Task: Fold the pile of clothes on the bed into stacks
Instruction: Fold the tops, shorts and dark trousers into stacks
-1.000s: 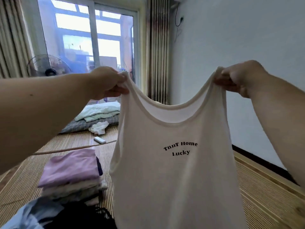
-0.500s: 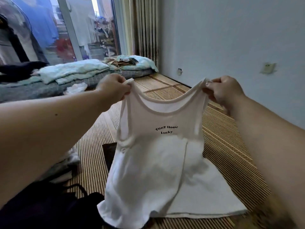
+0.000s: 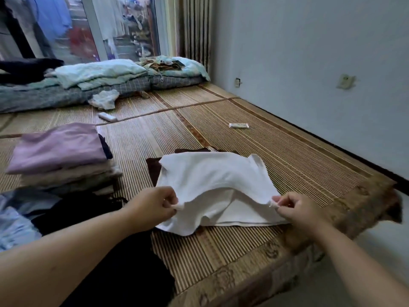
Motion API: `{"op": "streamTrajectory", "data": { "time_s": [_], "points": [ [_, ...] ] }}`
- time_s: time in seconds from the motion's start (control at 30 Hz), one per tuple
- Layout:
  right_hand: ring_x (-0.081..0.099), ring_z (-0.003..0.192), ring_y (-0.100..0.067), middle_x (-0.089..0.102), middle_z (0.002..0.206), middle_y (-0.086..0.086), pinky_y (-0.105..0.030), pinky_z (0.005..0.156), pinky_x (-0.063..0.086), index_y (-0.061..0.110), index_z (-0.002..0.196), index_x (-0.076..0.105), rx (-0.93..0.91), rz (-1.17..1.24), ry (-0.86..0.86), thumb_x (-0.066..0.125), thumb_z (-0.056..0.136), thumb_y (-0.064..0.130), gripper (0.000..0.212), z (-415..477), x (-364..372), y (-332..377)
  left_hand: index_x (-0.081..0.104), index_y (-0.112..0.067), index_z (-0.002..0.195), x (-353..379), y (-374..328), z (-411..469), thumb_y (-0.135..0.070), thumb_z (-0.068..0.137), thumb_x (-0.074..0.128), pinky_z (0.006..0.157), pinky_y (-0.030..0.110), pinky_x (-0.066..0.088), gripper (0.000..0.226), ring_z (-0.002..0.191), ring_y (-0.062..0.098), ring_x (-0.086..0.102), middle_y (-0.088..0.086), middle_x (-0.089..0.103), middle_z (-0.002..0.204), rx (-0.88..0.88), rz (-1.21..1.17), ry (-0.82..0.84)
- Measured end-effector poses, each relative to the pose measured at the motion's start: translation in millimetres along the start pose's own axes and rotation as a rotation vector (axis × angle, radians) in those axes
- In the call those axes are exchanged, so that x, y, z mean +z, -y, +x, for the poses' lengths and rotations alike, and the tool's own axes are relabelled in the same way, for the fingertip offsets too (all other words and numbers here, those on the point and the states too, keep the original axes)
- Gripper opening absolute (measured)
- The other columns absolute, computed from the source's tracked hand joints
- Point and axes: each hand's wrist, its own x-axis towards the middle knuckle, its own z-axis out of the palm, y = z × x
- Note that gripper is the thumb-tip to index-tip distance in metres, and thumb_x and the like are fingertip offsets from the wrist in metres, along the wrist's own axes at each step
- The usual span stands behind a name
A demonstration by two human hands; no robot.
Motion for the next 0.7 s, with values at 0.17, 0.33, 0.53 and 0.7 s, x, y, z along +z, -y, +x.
{"op": "streamTrajectory", "data": {
  "time_s": [0.17,0.33,0.53,0.7],
  "points": [
    [0.058,0.081,-0.003,0.064,0.089,0.013,-0.02,0.061,0.041,0.031,0.08,0.059,0.059,-0.224,0.129,0.067,0.085,0.026,0.011,-2,20,-11,0.056,-0.037,0.069,20,13,-3,-0.033,0.076,0.066,0.08,0.028,0.052,0.012,0.086,0.007,0.062,-0.011,0.066,0.09,-0.072,0.082,0.189],
    [0.055,0.086,-0.017,0.063,0.092,0.007,-0.029,0.067,0.043,0.027,0.103,0.064,0.064,-0.368,-0.139,0.056,0.082,0.027,0.022,27,31,15,0.062,-0.036,0.086,9,19,35,-0.021,0.077,0.06,0.063,0.022,0.04,0.018,0.082,0.008,0.058,-0.013,0.059,0.088,-0.142,0.052,-0.056],
    [0.054,0.118,-0.03,0.056,0.133,-0.009,-0.041,0.094,0.044,0.017,0.14,0.045,0.059,-0.012,-0.167,0.065,0.089,0.039,0.059,124,24,51,0.043,-0.014,0.143,-15,25,127,-0.038,0.089,0.065,0.106,0.038,0.04,0.063,0.128,0.029,0.049,0.011,0.049,0.143,-0.299,-0.122,-0.186],
    [0.032,0.141,-0.034,0.033,0.154,-0.015,-0.049,0.11,0.032,0.009,0.15,0.027,0.222,0.046,-0.018,0.075,0.079,0.046,0.093,192,24,54,0.064,0.002,0.115,-20,36,172,-0.036,0.091,0.065,0.093,0.044,0.05,0.045,0.098,0.033,0.065,0.02,0.065,0.112,-0.537,-0.457,0.009]
  ]
}}
